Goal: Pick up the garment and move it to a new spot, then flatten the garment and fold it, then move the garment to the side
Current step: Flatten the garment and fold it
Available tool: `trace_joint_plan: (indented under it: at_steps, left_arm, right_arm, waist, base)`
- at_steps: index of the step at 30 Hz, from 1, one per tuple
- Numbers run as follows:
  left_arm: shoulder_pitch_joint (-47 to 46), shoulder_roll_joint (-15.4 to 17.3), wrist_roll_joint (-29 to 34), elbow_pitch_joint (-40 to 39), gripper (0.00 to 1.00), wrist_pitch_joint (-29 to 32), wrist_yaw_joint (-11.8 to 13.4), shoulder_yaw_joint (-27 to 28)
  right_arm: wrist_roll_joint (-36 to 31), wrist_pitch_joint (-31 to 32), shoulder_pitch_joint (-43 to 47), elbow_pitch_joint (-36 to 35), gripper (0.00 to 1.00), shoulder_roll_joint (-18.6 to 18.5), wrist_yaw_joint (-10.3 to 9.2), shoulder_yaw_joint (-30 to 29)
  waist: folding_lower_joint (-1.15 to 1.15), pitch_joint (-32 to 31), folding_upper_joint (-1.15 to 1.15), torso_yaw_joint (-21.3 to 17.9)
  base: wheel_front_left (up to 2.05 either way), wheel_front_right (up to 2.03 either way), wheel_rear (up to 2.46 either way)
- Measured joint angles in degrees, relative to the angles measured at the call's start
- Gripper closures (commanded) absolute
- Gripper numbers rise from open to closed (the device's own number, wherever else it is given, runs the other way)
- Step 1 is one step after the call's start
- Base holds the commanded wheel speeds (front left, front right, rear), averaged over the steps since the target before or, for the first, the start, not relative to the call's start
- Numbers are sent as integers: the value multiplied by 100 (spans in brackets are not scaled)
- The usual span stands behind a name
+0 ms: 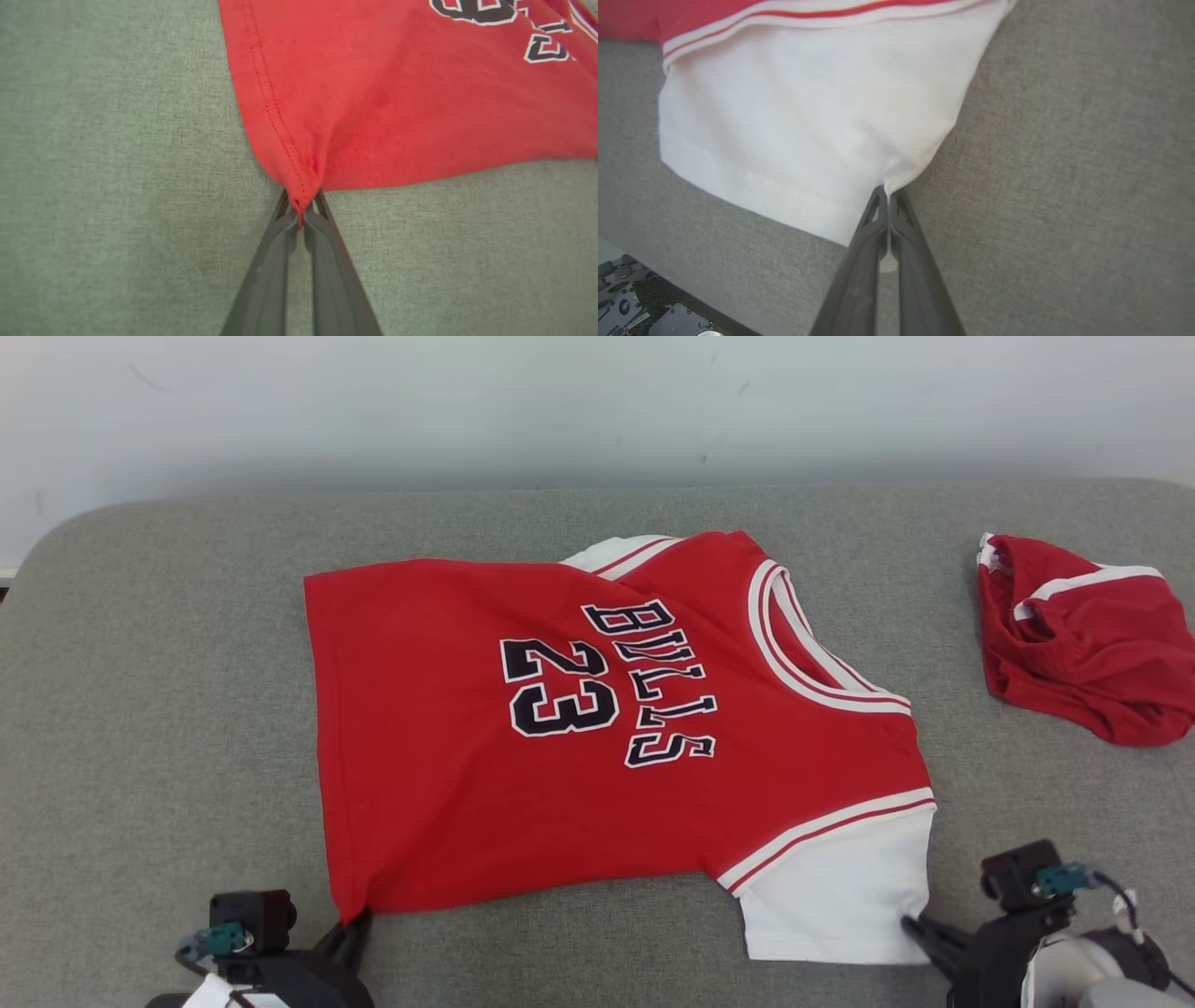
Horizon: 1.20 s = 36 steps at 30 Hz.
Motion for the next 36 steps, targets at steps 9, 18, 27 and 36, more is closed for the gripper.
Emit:
trace_joint_plan:
  at_steps: [9,18,27,36]
  left_arm:
    - [-330,196,-45,-392,100,85,-224,51]
    - [-2297,268,-754,-280,100,1279,-1227,46]
    - [-6044,-283,-984,940,100,2129,-1131,608]
    - [-7547,-375,23,270,100,-114,-934,1080]
  right_arm:
    - [-104,300,-650,-208,100,-98,19,-83]
    - [341,2125,-2815,134,100,291,385,-149]
    - [361,2642,-6067,1811,100,1260,171,-1125]
    - [-1110,-597,-7342,1271,100,958,383,-2034]
  waist:
    - [0,72,0,-57]
    - [1,550,1,-214]
    - [2,1242,1,-384]
    - [0,1994,1,-336]
  base:
    - [0,0,0]
    - [0,0,0]
    - [0,0,0]
    - [0,0,0]
